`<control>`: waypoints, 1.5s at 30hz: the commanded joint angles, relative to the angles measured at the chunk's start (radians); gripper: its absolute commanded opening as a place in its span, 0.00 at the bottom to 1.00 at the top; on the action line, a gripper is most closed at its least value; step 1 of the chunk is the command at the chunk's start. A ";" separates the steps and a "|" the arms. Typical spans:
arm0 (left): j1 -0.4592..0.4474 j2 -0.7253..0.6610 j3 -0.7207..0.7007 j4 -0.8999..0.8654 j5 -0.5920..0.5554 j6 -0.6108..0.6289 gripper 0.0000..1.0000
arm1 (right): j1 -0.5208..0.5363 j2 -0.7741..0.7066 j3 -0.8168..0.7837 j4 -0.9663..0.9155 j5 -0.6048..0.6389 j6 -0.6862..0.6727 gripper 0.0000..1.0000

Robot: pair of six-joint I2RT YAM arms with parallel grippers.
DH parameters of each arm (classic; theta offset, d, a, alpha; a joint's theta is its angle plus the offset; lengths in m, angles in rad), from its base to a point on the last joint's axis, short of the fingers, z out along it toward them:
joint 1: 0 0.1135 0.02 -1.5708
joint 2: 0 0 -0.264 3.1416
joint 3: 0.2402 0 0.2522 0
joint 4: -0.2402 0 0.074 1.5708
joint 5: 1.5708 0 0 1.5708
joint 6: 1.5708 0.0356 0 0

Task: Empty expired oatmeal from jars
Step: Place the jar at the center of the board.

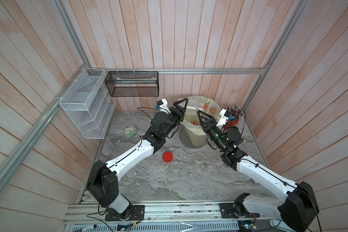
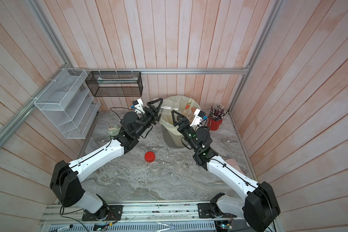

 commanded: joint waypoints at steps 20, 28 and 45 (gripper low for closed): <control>-0.061 -0.127 -0.196 0.152 -0.080 -0.117 0.34 | 0.082 0.122 0.079 0.164 0.025 0.063 0.91; -0.074 -0.176 -0.266 0.163 -0.083 -0.144 0.34 | 0.129 0.160 0.077 0.219 0.057 0.050 0.89; -0.089 -0.235 -0.370 0.187 -0.071 -0.164 0.38 | 0.193 0.194 0.079 0.243 0.079 0.023 0.72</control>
